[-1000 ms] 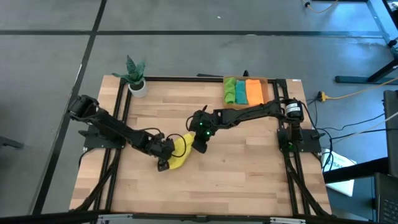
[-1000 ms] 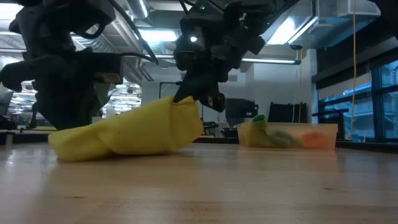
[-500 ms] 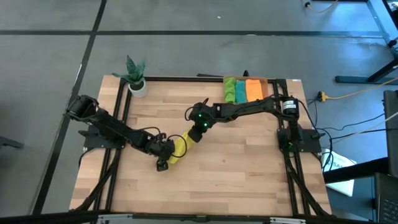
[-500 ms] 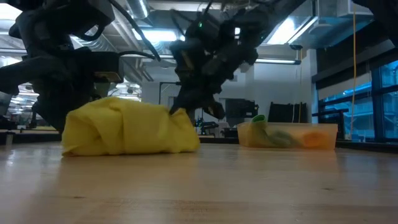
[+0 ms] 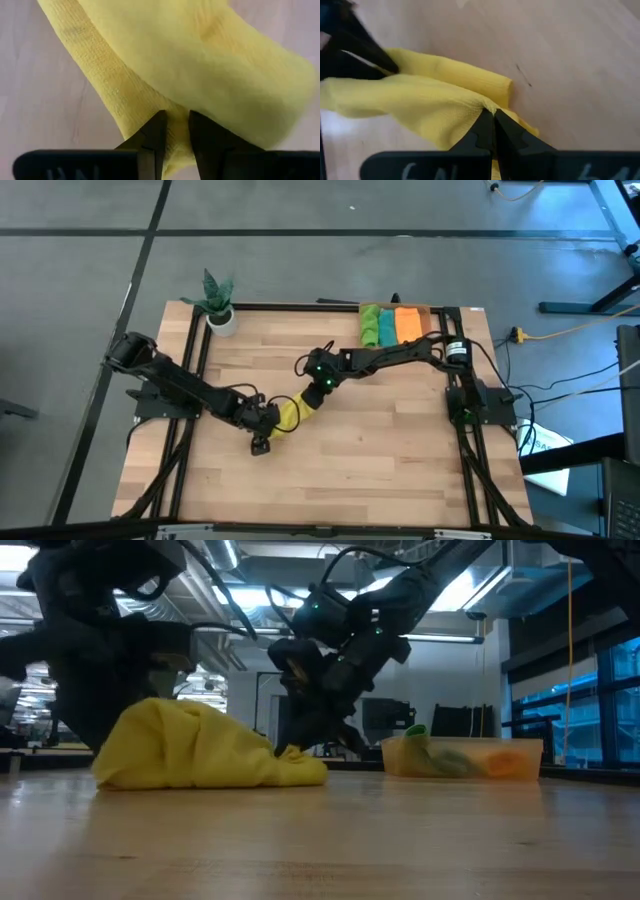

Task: Roll microfiber towels into tight, uniform cylinder then place into a basket
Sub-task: Fold the yellow towel

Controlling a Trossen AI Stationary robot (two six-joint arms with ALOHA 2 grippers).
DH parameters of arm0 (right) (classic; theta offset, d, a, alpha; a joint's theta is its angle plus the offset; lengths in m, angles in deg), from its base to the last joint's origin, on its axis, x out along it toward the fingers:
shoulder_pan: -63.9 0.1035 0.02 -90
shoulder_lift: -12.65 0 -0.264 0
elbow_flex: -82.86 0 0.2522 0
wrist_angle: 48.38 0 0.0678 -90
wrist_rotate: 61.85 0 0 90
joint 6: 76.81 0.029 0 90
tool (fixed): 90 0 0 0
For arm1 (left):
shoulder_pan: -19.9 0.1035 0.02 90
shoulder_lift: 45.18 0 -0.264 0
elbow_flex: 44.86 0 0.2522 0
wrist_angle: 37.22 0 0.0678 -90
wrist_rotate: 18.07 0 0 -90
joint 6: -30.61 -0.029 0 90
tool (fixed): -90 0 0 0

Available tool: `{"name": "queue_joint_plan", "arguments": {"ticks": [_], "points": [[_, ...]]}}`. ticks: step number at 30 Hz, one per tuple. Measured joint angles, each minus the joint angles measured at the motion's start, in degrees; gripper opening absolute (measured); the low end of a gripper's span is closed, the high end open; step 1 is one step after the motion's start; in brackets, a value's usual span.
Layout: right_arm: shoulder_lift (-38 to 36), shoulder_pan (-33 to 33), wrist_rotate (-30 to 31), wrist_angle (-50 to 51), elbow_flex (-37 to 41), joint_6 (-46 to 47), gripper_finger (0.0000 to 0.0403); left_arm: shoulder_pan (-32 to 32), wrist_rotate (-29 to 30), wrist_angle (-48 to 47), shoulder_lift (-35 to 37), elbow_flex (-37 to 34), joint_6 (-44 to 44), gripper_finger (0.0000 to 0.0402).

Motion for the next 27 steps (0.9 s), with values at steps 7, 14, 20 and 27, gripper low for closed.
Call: {"name": "queue_joint_plan", "arguments": {"ticks": [7, 14, 20, 27], "points": [[0.0, 0.0, 1.0, 0.95, 0.0, -0.77, 0.0006, -0.09, -0.2, -13.45, 6.47, 5.99, -0.04, 0.0078], [0.0, 0.0, 1.27, 0.98, 0.0, -1.36, 0.0006, -0.09, 2.07, -21.7, 11.3, 9.28, 0.49, 0.0078], [0.0, 0.02, 1.2, 0.9, 0.0, -1.36, 0.0006, -0.09, 7.34, -18.6, 15.24, 14.71, -1.54, 0.0078], [0.0, 0.04, 1.06, 0.73, 0.0, -1.5, 0.0006, 0.85, 8.88, -10.27, 10.83, 13.94, -8.28, 0.0078]]}}
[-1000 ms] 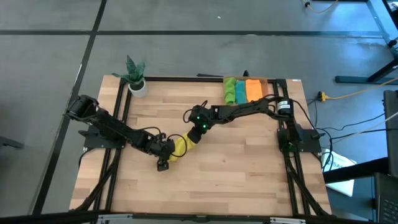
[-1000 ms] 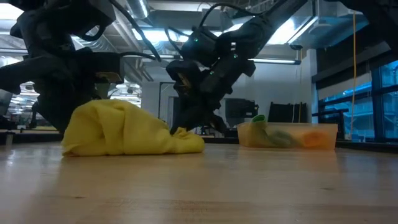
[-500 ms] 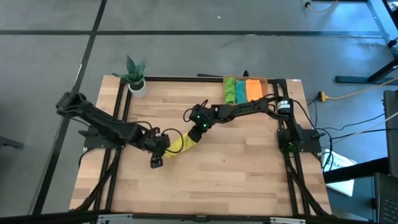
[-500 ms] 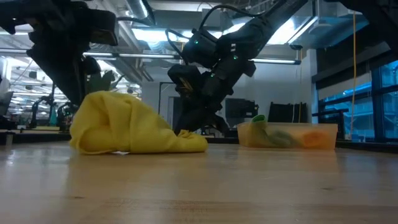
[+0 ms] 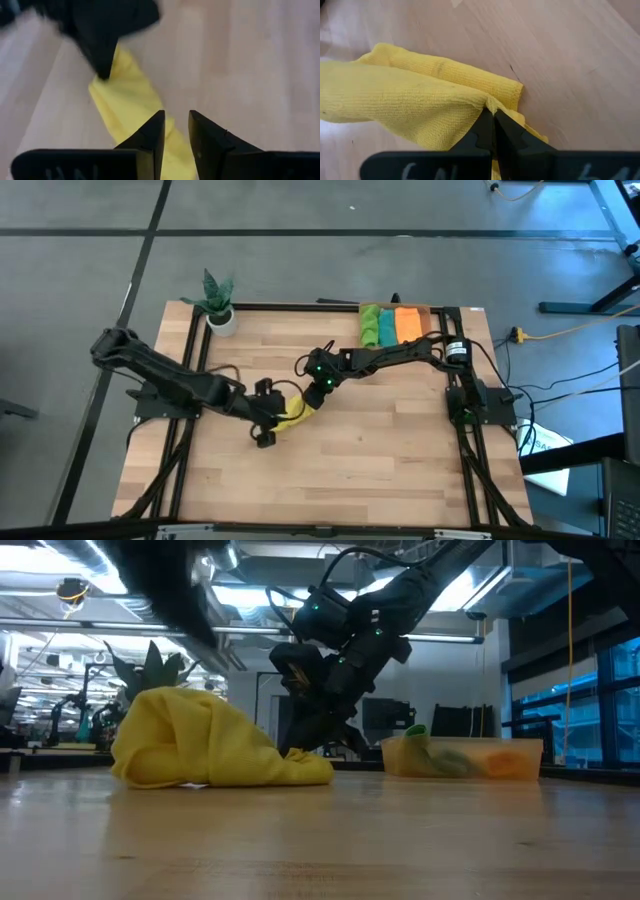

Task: Roll microfiber towels into tight, uniform cylinder then place into a basket
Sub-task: Fold the yellow towel

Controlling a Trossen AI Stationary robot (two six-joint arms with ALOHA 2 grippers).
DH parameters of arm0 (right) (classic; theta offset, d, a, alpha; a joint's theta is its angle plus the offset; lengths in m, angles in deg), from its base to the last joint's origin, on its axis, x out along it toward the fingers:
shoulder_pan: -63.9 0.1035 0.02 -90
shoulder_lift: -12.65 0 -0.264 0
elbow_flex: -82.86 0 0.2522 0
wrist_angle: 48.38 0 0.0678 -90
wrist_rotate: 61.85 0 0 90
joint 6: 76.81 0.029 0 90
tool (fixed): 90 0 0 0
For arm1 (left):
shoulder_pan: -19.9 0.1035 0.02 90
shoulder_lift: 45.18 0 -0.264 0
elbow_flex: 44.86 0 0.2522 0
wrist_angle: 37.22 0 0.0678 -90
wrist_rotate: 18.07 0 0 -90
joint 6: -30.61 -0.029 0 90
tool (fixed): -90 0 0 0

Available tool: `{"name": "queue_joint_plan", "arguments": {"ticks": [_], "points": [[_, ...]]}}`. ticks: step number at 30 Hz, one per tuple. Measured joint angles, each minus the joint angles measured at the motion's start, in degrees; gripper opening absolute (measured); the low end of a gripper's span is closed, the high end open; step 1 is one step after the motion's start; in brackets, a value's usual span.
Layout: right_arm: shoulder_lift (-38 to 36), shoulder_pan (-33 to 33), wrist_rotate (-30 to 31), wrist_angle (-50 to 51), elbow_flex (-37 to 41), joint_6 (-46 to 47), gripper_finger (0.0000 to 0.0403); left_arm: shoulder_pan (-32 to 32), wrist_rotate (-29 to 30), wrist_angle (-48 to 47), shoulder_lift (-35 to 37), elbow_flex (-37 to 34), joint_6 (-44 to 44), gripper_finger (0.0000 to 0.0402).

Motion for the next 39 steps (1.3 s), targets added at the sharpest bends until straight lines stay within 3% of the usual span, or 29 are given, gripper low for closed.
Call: {"name": "queue_joint_plan", "arguments": {"ticks": [11, 18, 26, 33, 39], "points": [[0.0, 0.0, -0.13, 0.05, 0.0, 0.01, 0.0006, -0.52, -1.19, -1.49, -13.18, -1.88, 4.13, 0.0078], [0.0, 0.02, -0.29, 0.48, 0.0, -0.35, 0.0006, 0.1, -1.16, -5.76, -13.57, -2.28, 4.72, 0.0078], [0.0, 0.09, -1.36, 0.84, 0.0, -2.47, 0.0006, 1.87, -3.58, -2.06, -13.55, -8.2, 5.7, 0.0078], [-0.89, 0.09, -3.51, 1.28, -0.49, -10.96, 0.0006, 3.36, -4.75, -1.74, -13.41, -8.89, 3.42, 0.0078], [-2.39, 0.29, -0.91, 2.07, -2.9, -19.21, 0.0006, 4.21, -6.0, -1.57, -13.41, -8.91, 2.15, 0.0078]]}}
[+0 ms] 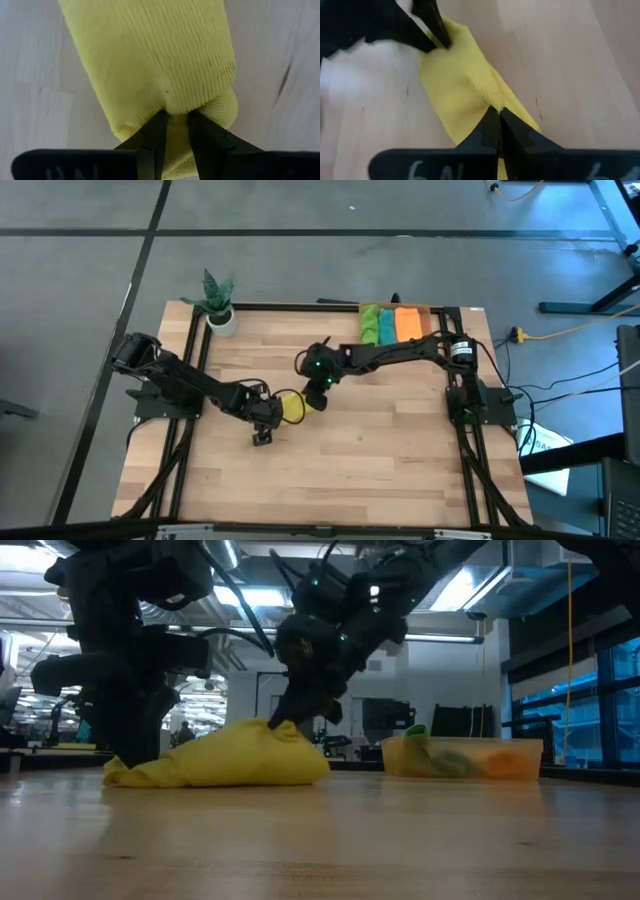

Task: Roll microfiber towels into tight, uniform cylinder then place into a basket
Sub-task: Fold the yellow towel

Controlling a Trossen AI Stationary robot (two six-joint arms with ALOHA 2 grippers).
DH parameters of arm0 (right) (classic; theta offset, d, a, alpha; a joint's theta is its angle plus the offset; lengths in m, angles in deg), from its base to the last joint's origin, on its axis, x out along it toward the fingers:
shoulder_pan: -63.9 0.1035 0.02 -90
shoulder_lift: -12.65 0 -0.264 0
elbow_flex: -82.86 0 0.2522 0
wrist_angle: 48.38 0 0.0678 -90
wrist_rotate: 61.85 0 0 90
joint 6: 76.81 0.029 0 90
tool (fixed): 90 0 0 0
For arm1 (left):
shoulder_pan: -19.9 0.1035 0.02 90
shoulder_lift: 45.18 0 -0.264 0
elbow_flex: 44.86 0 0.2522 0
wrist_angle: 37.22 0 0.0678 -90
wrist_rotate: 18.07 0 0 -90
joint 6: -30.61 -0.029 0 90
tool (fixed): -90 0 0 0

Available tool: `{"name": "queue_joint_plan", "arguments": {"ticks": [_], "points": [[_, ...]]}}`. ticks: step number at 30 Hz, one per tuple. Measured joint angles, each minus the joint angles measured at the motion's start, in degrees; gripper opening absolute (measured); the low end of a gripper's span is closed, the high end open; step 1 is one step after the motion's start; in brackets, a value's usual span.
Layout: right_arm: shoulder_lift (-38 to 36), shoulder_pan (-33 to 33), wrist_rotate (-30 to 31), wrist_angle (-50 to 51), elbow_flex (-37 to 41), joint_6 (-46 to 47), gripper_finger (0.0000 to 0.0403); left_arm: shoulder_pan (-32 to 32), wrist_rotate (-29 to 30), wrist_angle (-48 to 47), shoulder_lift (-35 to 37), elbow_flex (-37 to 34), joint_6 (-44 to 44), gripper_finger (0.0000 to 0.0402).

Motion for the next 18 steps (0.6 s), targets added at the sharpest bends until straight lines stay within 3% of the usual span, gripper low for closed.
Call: {"name": "queue_joint_plan", "arguments": {"ticks": [18], "points": [[-0.19, 3.27, 7.32, 9.71, -8.0, -9.57, 0.0006, 0.06, -0.31, 0.45, -0.09, -0.07, -1.47, 0.0078]]}}
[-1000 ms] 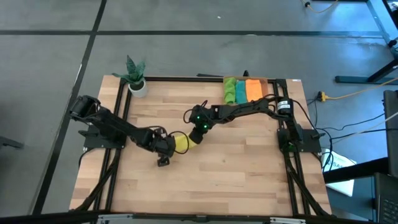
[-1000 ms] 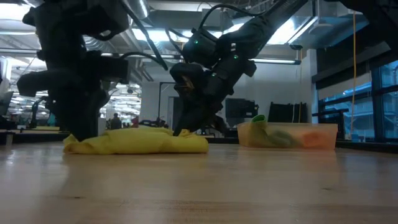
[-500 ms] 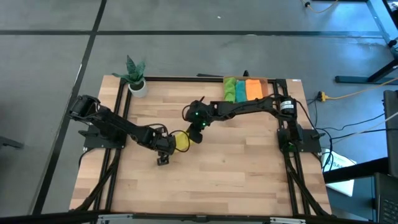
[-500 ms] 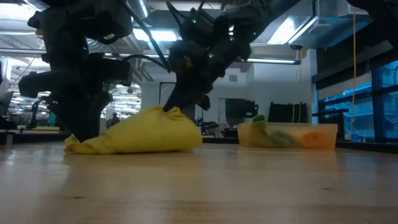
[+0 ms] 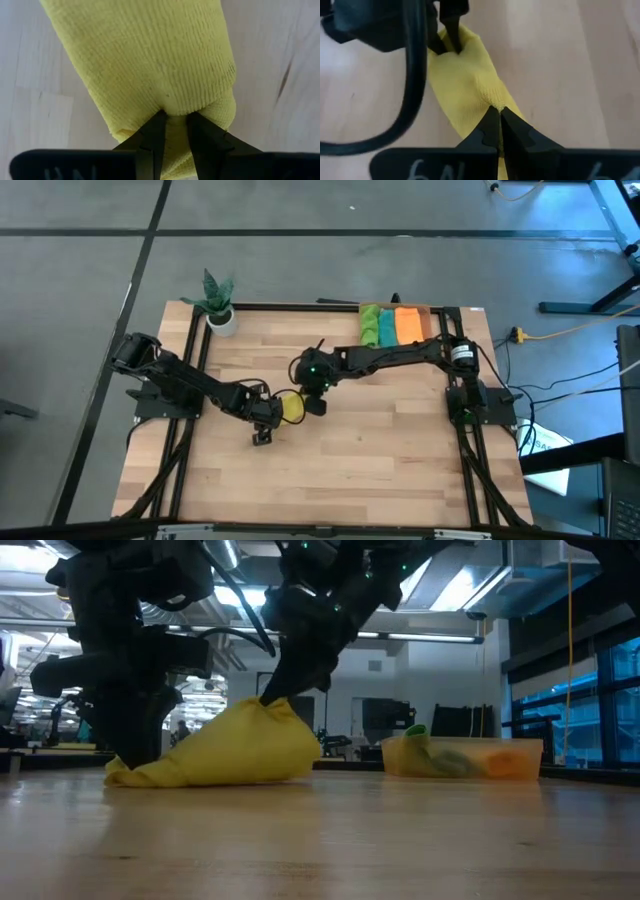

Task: Roll microfiber towels into tight, uniform cylinder then place into a basket
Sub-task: Fold the yellow towel, then put the yellow towel into the bin

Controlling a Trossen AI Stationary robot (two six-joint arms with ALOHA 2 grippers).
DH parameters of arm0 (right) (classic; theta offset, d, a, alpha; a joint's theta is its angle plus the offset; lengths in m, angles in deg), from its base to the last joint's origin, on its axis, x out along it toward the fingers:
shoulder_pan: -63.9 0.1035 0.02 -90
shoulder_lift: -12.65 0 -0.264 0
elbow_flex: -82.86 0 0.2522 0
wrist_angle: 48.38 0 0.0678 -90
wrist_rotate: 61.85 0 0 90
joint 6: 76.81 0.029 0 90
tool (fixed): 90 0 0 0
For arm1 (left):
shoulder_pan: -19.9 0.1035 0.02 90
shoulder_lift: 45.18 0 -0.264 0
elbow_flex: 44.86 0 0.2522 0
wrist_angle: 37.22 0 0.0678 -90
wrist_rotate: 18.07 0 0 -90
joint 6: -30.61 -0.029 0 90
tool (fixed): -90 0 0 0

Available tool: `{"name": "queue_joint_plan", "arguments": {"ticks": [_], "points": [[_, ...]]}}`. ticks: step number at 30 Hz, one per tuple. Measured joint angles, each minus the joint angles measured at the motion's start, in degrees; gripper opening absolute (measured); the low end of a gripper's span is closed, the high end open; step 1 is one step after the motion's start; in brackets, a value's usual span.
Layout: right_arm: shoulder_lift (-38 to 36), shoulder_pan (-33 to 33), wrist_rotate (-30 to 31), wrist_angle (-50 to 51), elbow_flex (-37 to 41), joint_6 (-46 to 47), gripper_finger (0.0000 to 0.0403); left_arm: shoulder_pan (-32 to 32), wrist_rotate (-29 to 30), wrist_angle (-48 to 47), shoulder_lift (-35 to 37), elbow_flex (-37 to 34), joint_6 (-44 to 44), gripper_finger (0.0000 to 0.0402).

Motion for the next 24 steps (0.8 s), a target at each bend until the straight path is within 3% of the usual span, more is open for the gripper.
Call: {"name": "queue_joint_plan", "arguments": {"ticks": [6, 12, 20, 24], "points": [[0.0, -0.15, 0.39, 0.43, -1.03, 0.16, 0.0019, 0.0, -0.24, 0.04, -0.02, -0.02, -0.02, 0.0078], [0.0, -0.16, 0.46, 2.14, -1.03, -0.19, 0.0088, 0.0, -0.32, 0.02, -0.02, -0.02, -0.02, 0.0078], [0.0, 1.65, -10.73, 2.66, -1.03, -11.21, 0.0161, 0.0, -0.38, 0.02, -0.02, -0.02, -0.05, 0.0078], [0.62, 3.93, -9.37, 2.09, -1.03, -18.22, 0.0167, 0.0, -0.43, 0.02, -0.04, -0.04, -0.04, 0.0078]]}}
